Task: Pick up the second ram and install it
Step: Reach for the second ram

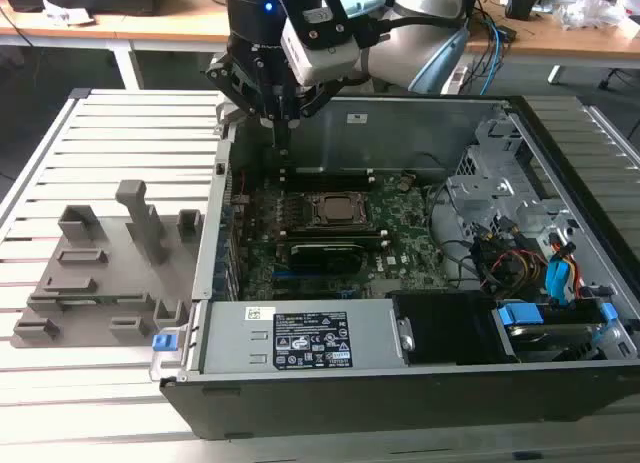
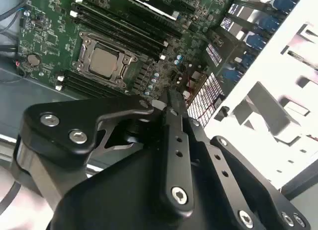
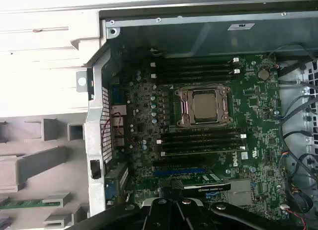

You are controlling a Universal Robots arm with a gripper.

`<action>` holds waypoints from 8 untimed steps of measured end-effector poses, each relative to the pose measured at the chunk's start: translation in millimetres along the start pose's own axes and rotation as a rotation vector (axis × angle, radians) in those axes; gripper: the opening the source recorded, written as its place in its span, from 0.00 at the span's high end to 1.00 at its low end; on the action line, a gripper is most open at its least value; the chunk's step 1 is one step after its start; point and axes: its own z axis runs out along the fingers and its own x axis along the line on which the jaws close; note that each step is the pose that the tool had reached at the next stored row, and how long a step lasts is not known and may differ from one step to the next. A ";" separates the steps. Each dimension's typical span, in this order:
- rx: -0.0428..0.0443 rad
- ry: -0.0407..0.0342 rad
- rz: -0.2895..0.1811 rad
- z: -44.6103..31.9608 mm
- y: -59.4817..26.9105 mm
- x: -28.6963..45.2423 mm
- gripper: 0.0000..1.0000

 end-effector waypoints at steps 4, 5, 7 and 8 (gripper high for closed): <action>-0.0001 -0.0005 0.000 -0.7 -1.9 25.8 0.89; 0.0000 -0.0006 0.000 -0.9 -2.5 33.1 0.89; -0.0001 -0.0011 0.000 -1.3 -3.6 48.3 0.89; -0.0001 -0.0011 0.000 -1.4 -3.9 52.6 0.89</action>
